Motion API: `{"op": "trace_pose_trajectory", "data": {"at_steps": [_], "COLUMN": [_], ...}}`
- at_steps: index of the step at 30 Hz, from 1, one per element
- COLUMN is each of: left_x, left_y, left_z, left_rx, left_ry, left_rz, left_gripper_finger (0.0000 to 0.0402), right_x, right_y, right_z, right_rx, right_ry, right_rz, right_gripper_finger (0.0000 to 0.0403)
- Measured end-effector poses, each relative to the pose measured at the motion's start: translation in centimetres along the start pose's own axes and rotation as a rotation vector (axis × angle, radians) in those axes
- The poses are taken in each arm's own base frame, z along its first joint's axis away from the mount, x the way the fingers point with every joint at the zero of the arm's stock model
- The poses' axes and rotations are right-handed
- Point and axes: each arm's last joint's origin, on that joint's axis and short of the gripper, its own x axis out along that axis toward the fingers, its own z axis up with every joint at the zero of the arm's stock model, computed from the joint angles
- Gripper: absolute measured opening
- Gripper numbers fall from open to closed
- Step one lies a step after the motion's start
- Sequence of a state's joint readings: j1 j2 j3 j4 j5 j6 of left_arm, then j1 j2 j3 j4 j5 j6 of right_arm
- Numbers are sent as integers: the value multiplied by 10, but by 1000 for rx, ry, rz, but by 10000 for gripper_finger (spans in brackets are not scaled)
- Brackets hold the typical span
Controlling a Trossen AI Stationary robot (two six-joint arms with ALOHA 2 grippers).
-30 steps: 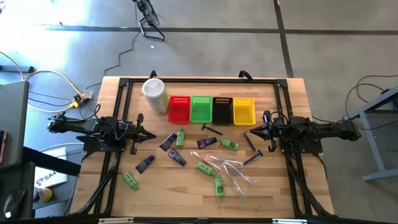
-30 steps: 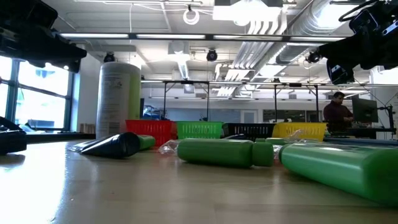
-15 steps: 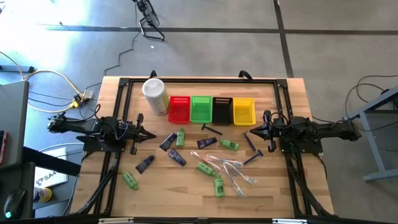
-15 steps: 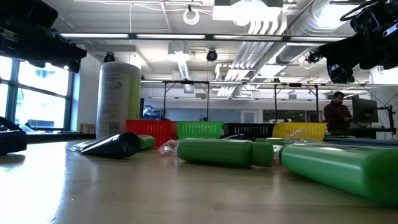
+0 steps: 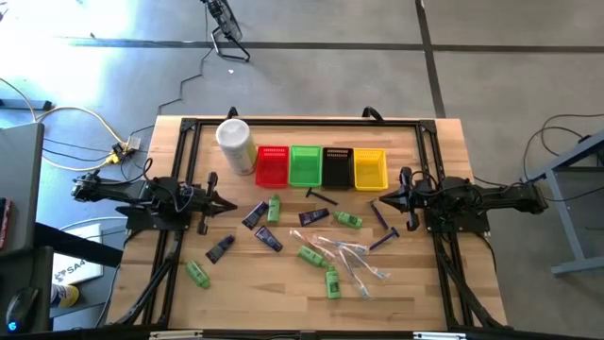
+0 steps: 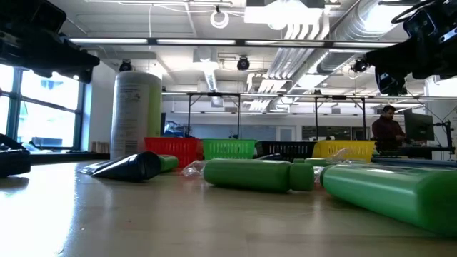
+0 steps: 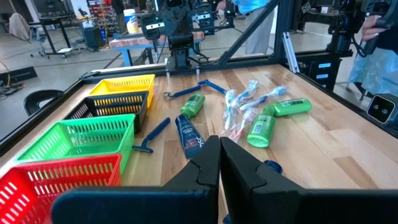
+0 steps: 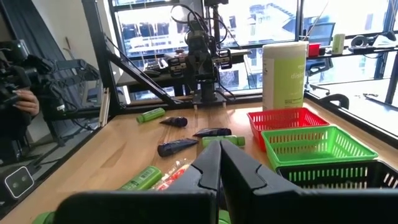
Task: Pick & Place Travel size toiletries
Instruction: Put the blue razor into the black bin
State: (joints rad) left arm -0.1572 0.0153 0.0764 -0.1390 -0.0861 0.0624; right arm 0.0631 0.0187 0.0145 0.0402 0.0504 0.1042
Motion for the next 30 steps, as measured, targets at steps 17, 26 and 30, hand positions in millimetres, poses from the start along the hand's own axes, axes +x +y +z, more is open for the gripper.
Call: {"op": "trace_pose_trajectory", "data": {"at_steps": [17,26,30], "left_x": [0,0,0], "left_y": [0,0,0], "left_z": [2,3,3], "left_rx": [-7,-58,-104], "left_ry": [-29,-31,-30], "left_rz": [1,5,6], "left_gripper_finger": [7,7,7], "right_x": [0,0,0], "right_y": [1,2,2], "right_z": [1,1,1], "right_rx": [5,5,5], "right_ry": [-14,-10,-11], "right_rz": [19,55,52], "right_gripper_finger": [3,3,3]}}
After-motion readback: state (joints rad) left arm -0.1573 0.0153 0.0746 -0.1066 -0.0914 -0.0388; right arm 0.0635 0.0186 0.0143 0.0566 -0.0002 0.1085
